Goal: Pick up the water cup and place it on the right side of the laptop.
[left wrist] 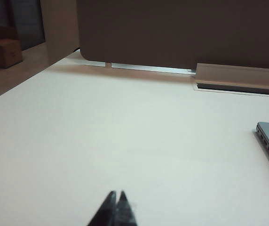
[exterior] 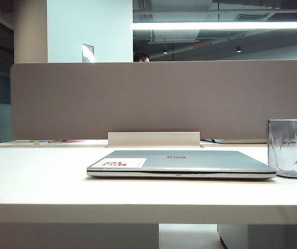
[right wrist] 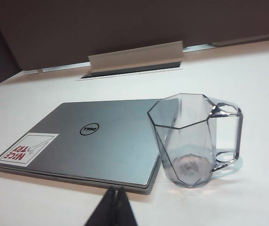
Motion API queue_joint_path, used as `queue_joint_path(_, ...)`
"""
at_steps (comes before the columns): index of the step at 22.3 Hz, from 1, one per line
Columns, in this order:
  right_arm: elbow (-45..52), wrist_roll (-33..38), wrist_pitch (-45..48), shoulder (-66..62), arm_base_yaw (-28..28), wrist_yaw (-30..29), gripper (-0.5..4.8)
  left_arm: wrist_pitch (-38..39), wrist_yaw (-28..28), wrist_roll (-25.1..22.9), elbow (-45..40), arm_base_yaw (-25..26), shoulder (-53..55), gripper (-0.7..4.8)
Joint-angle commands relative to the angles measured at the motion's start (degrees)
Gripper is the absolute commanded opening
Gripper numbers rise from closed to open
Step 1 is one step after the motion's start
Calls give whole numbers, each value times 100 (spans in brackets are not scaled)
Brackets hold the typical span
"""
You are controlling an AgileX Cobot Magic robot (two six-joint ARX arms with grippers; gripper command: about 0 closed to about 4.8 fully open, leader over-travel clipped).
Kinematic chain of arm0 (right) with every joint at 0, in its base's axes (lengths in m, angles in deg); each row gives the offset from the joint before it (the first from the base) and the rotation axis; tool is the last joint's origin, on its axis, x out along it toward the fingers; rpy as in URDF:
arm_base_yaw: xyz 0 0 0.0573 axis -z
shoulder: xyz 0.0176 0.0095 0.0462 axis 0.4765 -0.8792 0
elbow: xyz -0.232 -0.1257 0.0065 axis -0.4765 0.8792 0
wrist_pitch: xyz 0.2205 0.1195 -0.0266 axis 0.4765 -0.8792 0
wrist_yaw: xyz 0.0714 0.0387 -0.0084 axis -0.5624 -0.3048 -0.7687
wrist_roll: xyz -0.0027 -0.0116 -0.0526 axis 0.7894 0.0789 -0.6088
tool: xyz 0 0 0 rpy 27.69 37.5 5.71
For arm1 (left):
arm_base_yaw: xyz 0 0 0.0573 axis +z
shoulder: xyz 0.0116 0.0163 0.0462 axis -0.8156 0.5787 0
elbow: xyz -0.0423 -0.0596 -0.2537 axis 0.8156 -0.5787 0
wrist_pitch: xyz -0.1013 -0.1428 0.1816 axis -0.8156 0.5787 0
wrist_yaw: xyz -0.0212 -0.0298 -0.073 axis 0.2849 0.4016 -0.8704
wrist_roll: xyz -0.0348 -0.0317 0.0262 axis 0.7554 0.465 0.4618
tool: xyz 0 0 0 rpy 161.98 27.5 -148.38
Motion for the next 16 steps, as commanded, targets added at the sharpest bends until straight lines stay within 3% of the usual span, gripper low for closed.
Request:
queue_joint_path(1,-7,-31,70,9,7,20,-8,-57,-24,-22,22,7,4,-3)
queue_joint_path(6,42,170,142,9,-361,754,-8,-68,-420,-24,24,297,4,-3)
queue_joint_path(13,44,-7,203,9,-1687,2205,-8,-103,-772,-24,24,496,4,-3)
queue_joint_path(16,116,-103,243,9,-1687,2271,-8,-103,-769,-24,24,494,4,-3)
